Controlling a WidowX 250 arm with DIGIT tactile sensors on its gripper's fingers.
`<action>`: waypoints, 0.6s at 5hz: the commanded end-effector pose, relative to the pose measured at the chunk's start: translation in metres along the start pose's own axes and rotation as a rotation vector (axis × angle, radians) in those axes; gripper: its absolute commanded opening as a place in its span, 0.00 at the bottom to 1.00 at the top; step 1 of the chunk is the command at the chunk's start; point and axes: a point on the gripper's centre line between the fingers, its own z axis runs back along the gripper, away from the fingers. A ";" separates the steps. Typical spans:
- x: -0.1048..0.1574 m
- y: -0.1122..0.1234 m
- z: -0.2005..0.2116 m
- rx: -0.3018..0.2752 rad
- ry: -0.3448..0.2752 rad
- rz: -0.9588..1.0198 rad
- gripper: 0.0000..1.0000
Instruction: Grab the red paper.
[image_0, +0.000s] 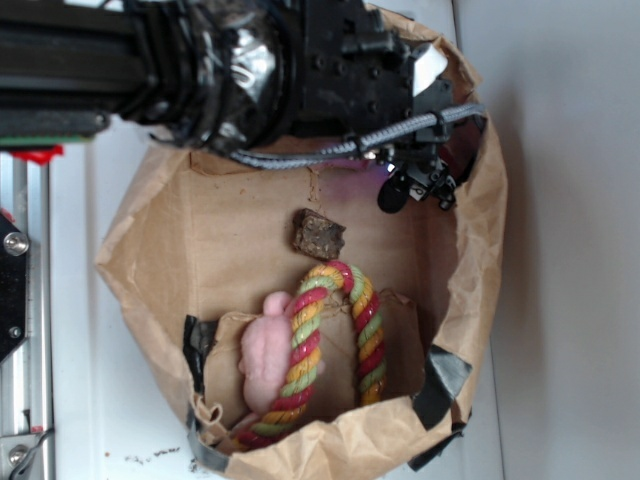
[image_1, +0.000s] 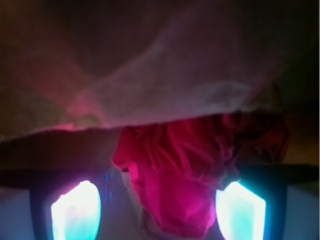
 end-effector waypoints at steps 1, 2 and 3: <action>0.044 0.009 0.005 0.001 -0.078 0.072 0.00; 0.040 0.011 0.006 -0.010 -0.076 0.063 0.00; 0.039 0.012 0.006 -0.040 -0.073 0.041 0.00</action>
